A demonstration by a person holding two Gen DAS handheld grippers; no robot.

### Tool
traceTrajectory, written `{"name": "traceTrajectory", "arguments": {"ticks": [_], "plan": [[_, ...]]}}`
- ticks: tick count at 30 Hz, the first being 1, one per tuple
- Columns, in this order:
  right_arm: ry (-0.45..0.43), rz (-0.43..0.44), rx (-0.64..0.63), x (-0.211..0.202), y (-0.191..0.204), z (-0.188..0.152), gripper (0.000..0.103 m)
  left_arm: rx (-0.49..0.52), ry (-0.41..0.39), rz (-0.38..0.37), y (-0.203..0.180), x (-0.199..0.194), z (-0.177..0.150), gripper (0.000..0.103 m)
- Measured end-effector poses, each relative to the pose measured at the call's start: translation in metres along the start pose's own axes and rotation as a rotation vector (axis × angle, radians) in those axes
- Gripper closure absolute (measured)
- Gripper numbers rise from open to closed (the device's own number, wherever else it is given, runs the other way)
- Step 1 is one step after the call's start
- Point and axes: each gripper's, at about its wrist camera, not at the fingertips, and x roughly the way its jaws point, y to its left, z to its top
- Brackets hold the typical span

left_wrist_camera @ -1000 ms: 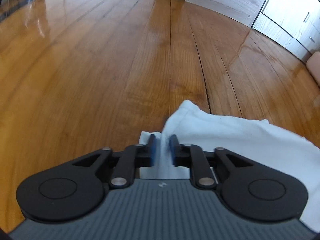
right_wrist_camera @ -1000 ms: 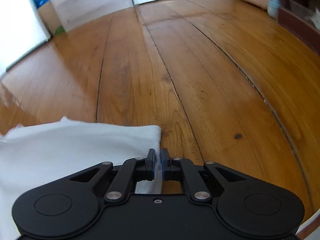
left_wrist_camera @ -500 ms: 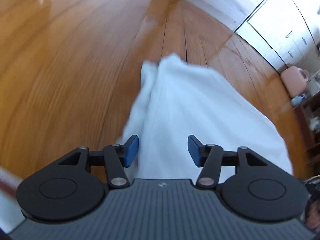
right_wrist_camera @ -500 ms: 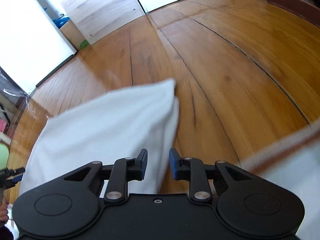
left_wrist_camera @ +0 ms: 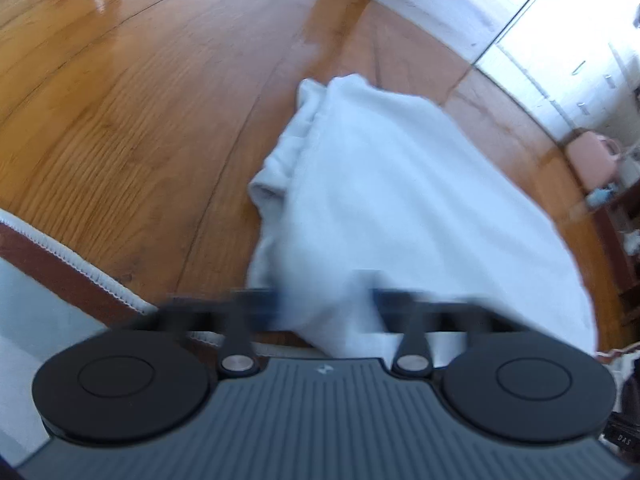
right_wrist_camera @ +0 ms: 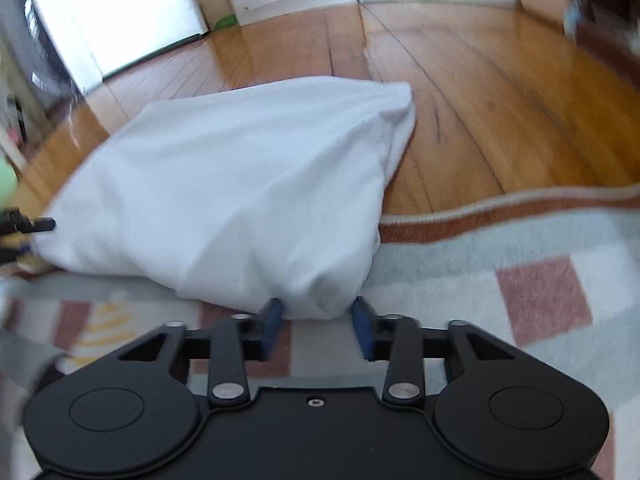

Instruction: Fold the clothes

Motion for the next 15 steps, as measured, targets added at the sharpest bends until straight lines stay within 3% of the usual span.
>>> {"name": "traceTrajectory", "arguments": {"ticks": [3, 6, 10, 15], "plan": [[-0.052, -0.126, -0.085, -0.011, 0.016, 0.011, 0.097, -0.048, 0.025, 0.016, 0.007, 0.001, 0.008, 0.095], [-0.092, -0.236, -0.156, -0.038, 0.023, 0.026, 0.098, -0.027, -0.003, 0.056, 0.013, -0.002, 0.011, 0.095], [-0.002, -0.296, -0.191, -0.022, 0.017, 0.019, 0.099, 0.001, 0.005, 0.083, 0.015, 0.004, 0.012, 0.095], [0.093, -0.376, -0.405, -0.009, 0.041, -0.009, 0.099, 0.099, -0.018, 0.131, -0.001, -0.006, 0.015, 0.095]]}}
